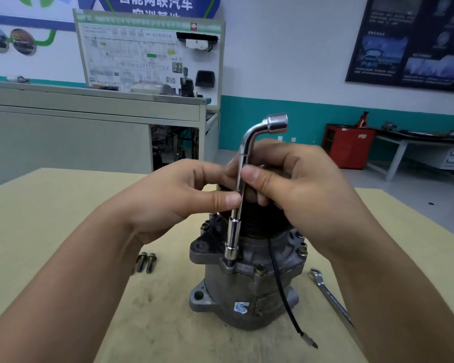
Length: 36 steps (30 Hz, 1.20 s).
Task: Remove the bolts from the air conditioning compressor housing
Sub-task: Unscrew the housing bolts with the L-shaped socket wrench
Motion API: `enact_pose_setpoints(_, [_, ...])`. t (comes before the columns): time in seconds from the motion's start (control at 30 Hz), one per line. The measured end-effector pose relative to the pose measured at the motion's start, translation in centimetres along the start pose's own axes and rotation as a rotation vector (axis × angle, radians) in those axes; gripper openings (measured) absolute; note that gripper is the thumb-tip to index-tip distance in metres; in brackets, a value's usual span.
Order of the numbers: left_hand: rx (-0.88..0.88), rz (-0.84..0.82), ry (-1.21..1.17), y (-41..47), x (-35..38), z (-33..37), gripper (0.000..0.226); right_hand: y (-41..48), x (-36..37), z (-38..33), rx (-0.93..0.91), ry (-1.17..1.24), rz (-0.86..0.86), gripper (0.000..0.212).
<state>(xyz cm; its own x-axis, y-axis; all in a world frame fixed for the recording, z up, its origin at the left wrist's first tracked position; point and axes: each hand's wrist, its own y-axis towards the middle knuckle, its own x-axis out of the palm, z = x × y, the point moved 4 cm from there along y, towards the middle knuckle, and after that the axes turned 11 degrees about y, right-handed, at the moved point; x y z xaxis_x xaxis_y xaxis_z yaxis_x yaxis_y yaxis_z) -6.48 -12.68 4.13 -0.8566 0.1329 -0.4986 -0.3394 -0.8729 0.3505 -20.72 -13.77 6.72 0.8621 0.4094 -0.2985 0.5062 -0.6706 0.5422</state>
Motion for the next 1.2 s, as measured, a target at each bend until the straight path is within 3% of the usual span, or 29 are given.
enact_pose_setpoints(0.17, [-0.045, 0.054, 0.006, -0.1, 0.5, 0.1, 0.031, -0.1, 0.0, 0.2, 0.071, 0.063, 0.031, 0.027])
enact_pose_setpoints(0.5, [-0.029, 0.127, -0.018, -0.4, 1.0, 1.0, 0.014, -0.1, -0.1, 0.0, 0.111, 0.084, 0.113, 0.019])
enact_pose_setpoints(0.57, [-0.039, 0.22, 0.009, -0.9, 1.2, 1.0, 0.023, -0.1, -0.1, 0.1, 0.107, 0.083, 0.126, 0.018])
enact_pose_setpoints(0.7, [-0.047, 0.607, 0.147, -3.5, 1.3, 0.7, 0.03, 0.0, -0.1, 0.2, 0.088, 0.01, 0.157, 0.015])
enact_pose_setpoints(0.77, [-0.135, 0.717, 0.249, -5.2, 1.5, 0.0, 0.037, 0.1, 0.0, 0.3, 0.074, 0.005, 0.159, 0.009])
enact_pose_setpoints(0.9, [-0.325, 0.581, 0.551, -6.4, 3.1, -2.0, 0.03, 0.2, 0.2, 0.4, 0.09, 0.084, 0.138, 0.014])
enact_pose_setpoints(1.2, [-0.354, 0.574, 0.527, -6.4, 4.4, -2.5, 0.026, 0.2, 0.3, -0.3, 0.112, 0.205, 0.078, 0.003])
